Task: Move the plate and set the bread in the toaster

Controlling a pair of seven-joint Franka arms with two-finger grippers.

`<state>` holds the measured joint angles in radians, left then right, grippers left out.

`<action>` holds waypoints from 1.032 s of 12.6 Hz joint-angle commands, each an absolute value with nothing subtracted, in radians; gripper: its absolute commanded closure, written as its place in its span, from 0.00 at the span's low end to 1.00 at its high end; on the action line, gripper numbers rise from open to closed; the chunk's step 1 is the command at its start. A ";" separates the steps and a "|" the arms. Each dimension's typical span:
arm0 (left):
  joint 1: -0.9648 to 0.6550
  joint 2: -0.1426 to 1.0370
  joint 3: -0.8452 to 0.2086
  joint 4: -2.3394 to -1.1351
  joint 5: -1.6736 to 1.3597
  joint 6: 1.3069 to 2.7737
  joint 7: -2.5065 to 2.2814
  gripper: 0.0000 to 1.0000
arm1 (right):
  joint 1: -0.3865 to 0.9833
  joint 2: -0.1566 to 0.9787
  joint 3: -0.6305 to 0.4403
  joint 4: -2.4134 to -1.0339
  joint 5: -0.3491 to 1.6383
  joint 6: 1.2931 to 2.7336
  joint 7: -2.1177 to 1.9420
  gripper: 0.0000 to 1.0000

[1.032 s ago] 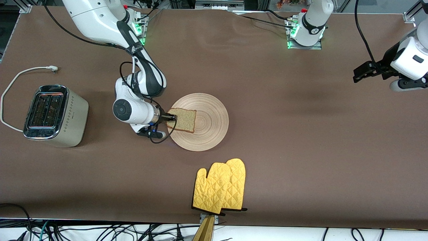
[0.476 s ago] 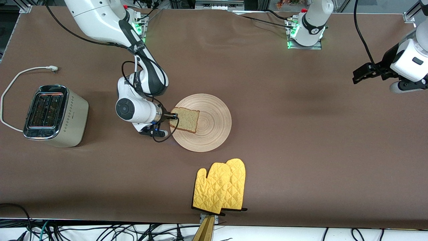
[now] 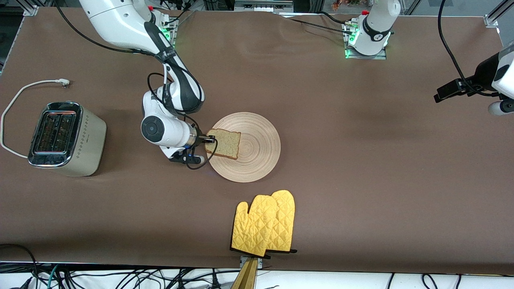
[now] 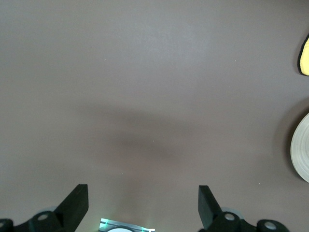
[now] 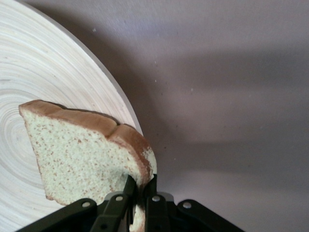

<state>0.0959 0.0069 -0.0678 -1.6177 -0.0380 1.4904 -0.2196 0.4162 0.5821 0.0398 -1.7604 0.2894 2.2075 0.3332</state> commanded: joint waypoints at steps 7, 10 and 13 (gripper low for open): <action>0.094 0.052 -0.083 -1.582 -0.058 1.453 -0.224 0.00 | 0.483 0.555 0.032 -1.756 -0.017 2.203 0.338 1.00; 0.097 0.052 -0.081 -1.560 -0.046 1.453 -0.221 0.00 | 0.474 0.514 -0.034 -1.692 -0.035 2.085 0.318 1.00; 0.103 0.055 -0.081 -1.548 -0.040 1.459 -0.210 0.00 | 0.472 0.497 -0.113 -1.492 -0.031 1.814 0.316 1.00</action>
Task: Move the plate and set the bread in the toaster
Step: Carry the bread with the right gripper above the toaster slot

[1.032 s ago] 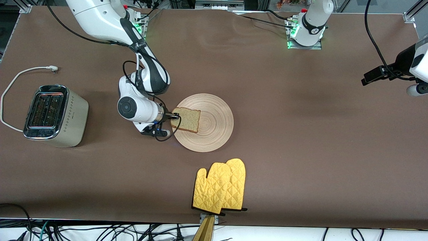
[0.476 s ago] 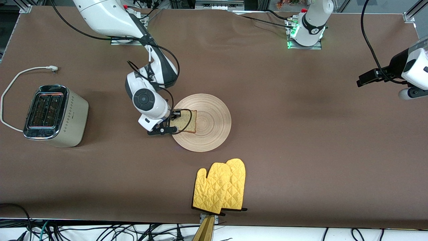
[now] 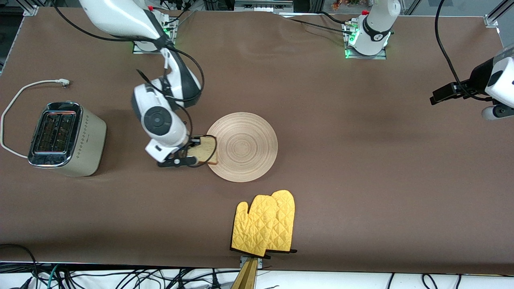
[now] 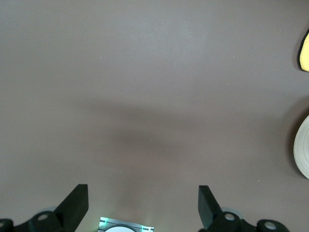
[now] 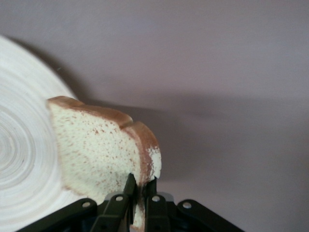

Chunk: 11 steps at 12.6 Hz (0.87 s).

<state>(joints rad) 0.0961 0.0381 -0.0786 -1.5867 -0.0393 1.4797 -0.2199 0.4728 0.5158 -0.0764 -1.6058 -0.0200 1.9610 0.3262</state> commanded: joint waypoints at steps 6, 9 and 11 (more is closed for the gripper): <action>0.103 0.069 -0.080 -1.540 -0.008 1.462 -0.158 0.00 | 0.474 0.486 -0.466 -1.272 -0.034 1.432 0.034 1.00; 0.115 0.074 -0.074 -1.503 -0.015 1.460 -0.019 0.00 | 0.476 0.488 -0.656 -1.272 -0.040 1.427 -0.170 1.00; 0.132 0.075 -0.074 -1.499 -0.018 1.460 -0.029 0.00 | 0.468 0.498 -0.727 -1.275 -0.083 1.434 -0.262 1.00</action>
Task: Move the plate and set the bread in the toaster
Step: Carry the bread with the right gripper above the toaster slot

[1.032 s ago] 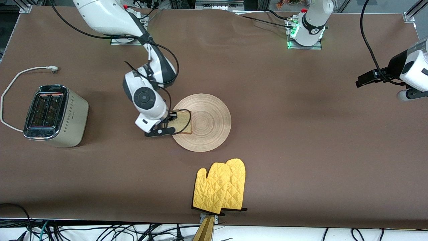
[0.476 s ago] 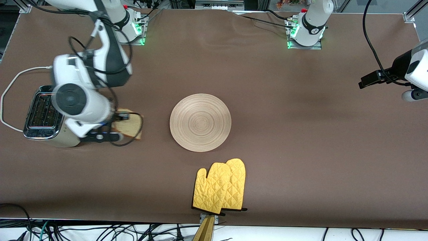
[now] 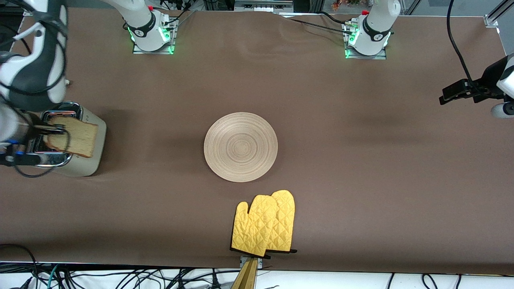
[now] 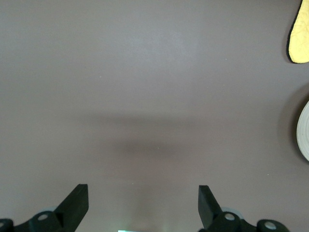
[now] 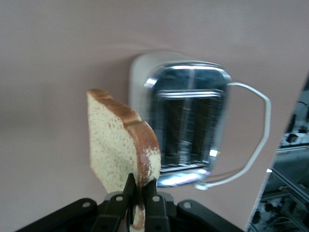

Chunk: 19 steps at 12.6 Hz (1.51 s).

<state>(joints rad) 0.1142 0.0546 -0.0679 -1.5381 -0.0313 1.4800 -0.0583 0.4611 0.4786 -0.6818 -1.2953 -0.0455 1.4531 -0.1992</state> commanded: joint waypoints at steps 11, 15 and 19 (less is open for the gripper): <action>0.149 0.087 -0.077 -1.497 -0.023 1.462 -0.028 0.00 | 0.394 0.560 -0.735 -1.310 -0.114 1.506 -0.325 1.00; 0.150 0.087 -0.075 -1.497 -0.021 1.462 -0.018 0.00 | 0.397 0.560 -0.733 -1.338 -0.092 1.499 -0.324 1.00; 0.150 0.089 -0.075 -1.479 -0.021 1.460 -0.015 0.00 | 0.402 0.555 -0.735 -1.345 -0.092 1.470 -0.336 1.00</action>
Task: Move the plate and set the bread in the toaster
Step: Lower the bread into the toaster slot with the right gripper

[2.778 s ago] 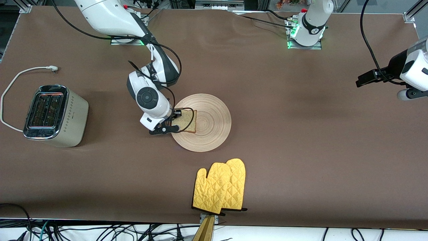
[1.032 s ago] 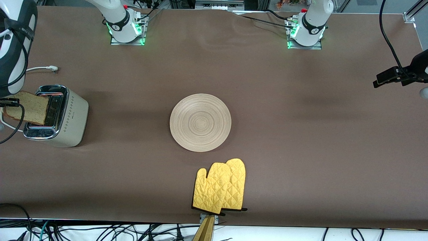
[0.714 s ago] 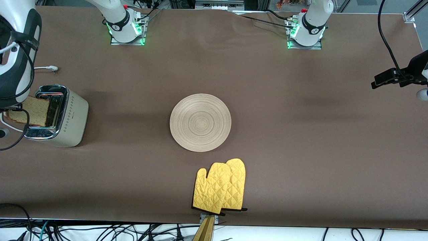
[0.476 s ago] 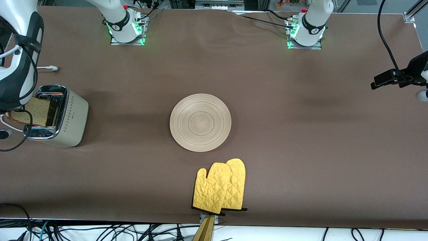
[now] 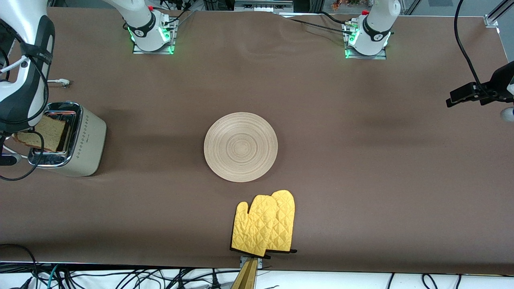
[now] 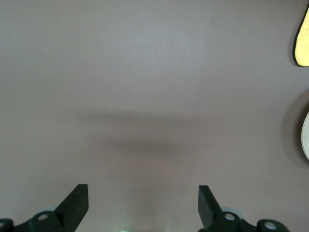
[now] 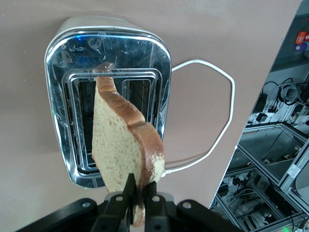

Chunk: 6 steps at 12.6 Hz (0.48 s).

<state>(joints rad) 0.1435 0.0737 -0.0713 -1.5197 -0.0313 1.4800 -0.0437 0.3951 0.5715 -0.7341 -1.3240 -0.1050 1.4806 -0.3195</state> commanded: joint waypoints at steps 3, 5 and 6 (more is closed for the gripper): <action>0.147 0.089 -0.077 -1.479 -0.017 1.460 -0.017 0.00 | 0.406 0.549 -0.733 -1.345 -0.094 1.428 -0.336 1.00; 0.141 0.090 -0.078 -1.479 -0.018 1.459 -0.028 0.00 | 0.407 0.549 -0.733 -1.345 -0.094 1.419 -0.357 1.00; 0.141 0.091 -0.078 -1.479 -0.018 1.459 -0.029 0.00 | 0.405 0.549 -0.733 -1.345 -0.094 1.407 -0.371 1.00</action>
<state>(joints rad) 0.1430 0.0742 -0.0742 -1.5128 -0.0313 1.4800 -0.0387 0.3983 0.5711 -0.7321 -1.3254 -0.1023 1.4274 -0.3385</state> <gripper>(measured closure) 0.000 0.894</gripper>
